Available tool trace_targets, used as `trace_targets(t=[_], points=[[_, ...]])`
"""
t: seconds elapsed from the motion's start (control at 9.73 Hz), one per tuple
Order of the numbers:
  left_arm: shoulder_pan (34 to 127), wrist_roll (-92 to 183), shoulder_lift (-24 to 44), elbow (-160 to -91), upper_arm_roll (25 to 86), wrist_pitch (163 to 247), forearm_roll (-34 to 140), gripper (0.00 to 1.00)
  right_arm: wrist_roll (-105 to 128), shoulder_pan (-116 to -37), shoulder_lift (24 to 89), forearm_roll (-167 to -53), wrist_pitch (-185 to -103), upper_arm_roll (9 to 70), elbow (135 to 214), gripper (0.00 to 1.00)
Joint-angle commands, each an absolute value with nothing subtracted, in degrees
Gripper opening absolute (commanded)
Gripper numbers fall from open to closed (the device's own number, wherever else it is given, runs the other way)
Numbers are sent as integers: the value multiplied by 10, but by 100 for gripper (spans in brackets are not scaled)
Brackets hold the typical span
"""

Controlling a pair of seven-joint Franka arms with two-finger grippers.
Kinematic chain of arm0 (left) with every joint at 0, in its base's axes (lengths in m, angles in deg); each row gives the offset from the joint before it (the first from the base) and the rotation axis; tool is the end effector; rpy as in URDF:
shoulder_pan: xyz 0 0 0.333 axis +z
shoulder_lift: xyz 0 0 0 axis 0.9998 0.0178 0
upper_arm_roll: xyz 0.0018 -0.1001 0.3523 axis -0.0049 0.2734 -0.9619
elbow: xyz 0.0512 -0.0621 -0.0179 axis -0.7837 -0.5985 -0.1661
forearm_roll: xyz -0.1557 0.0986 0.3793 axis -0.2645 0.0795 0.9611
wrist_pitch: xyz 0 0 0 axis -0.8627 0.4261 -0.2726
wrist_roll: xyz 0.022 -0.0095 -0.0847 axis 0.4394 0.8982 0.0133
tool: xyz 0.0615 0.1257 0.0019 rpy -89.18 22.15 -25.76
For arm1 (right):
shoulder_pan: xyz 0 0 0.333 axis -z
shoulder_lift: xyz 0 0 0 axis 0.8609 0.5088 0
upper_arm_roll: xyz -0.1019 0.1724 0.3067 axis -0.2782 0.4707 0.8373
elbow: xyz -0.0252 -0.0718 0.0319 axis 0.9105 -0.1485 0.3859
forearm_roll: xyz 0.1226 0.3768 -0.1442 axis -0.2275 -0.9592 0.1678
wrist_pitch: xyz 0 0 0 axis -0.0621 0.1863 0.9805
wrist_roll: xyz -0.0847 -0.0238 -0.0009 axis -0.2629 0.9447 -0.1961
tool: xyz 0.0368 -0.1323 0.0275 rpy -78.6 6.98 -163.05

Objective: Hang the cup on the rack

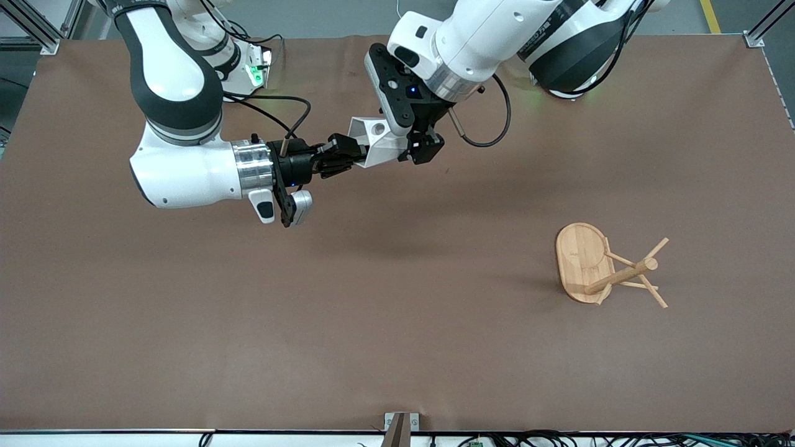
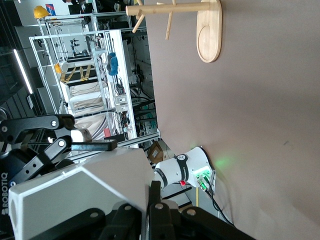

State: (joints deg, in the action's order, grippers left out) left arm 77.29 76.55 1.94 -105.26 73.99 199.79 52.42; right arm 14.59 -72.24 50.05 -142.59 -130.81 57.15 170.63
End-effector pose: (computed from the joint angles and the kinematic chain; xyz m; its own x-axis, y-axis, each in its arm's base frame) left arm 0.5144 -0.4991 0.6128 0.3880 -0.8311 0.3984 -0.9211 -0.3347 0.1990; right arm 0.5872 0.3781 0.5115 0.9449 0.2778 -0.1732 -0.0598 -0.3738 -0.9256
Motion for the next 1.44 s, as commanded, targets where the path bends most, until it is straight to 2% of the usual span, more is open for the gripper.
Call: trace_targets(t=[0.0, 0.1, 0.51, 0.62, 0.72, 1.03, 1.34], points=[[769, 779, 23, -1084, 741, 1994, 526, 17, 126, -722, 485, -1442, -1310, 578, 1709, 1], [770, 779, 23, -1084, 741, 1994, 526, 2, 124, -722, 484, -1442, -1310, 578, 1709, 1], [777, 784, 23, -1084, 740, 1993, 527, 0, 117, -721, 486, -1442, -1311, 578, 1709, 4], [778, 784, 23, -1084, 740, 1993, 527, 0, 94, -716, 487, -1440, -1306, 576, 1709, 36], [779, 784, 23, -1084, 740, 1993, 527, 0, 88, -717, 488, -1428, -1299, 576, 1710, 99], [780, 784, 23, -1085, 739, 1993, 527, 0, 87, -672, 484, -1372, -1279, 571, 1708, 100], [779, 731, 27, -1087, 735, 1993, 527, 0, 75, -596, 474, -1205, -1220, 568, 1690, 100]])
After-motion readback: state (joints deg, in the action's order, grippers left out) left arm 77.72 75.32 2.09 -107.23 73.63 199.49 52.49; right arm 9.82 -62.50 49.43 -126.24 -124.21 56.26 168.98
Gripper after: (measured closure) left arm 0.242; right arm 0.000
